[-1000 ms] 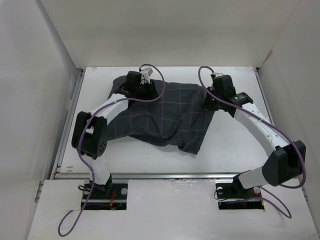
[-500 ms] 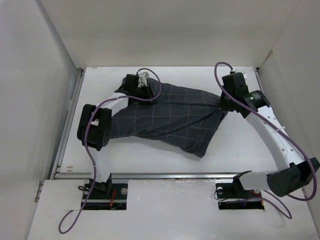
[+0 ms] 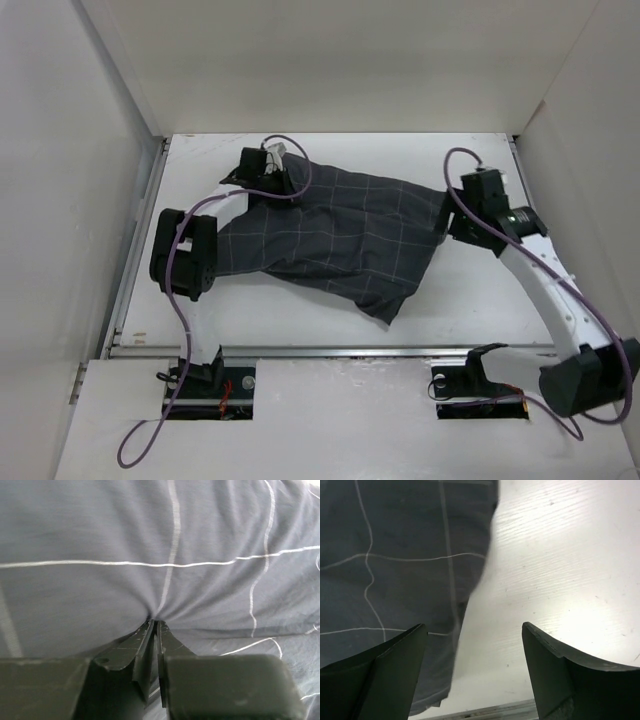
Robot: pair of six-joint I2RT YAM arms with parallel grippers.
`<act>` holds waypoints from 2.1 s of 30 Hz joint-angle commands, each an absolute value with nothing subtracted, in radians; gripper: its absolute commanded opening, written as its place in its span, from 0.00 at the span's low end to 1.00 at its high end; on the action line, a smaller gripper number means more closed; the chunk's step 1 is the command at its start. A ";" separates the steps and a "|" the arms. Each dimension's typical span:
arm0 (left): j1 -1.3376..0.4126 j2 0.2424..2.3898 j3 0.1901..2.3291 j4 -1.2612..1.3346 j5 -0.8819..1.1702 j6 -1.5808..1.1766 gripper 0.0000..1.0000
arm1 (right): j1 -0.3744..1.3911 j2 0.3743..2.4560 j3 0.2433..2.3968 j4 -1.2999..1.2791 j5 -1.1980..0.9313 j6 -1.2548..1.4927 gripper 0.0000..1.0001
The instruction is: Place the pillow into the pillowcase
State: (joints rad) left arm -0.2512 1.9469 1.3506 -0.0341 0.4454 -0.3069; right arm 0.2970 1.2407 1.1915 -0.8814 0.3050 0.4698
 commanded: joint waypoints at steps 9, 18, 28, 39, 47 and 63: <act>-0.067 1.882 1.299 -0.084 0.344 -0.275 0.05 | 0.089 1.244 1.043 -0.664 0.137 0.532 0.74; -0.067 1.902 1.338 -0.104 0.362 -0.275 0.05 | 0.233 1.362 0.934 -0.277 -0.058 0.249 0.74; -0.067 1.902 1.387 -0.123 0.362 -0.265 0.03 | 0.278 1.617 1.057 -0.112 -0.052 0.224 0.74; -0.067 1.922 1.396 -0.132 0.382 -0.265 0.03 | 0.278 1.735 1.170 0.089 -0.187 0.302 0.00; -0.067 1.922 1.405 -0.133 0.344 -0.256 0.03 | 0.327 1.465 1.485 -0.918 0.141 0.299 0.00; -0.058 1.922 1.434 -0.124 0.367 -0.267 0.03 | 0.301 1.289 1.413 -1.071 0.226 0.380 0.72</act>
State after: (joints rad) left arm -0.0742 1.9167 1.4097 -0.1040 0.3901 -0.2821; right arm 0.3038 1.3308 1.4609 -1.1263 0.2283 0.3607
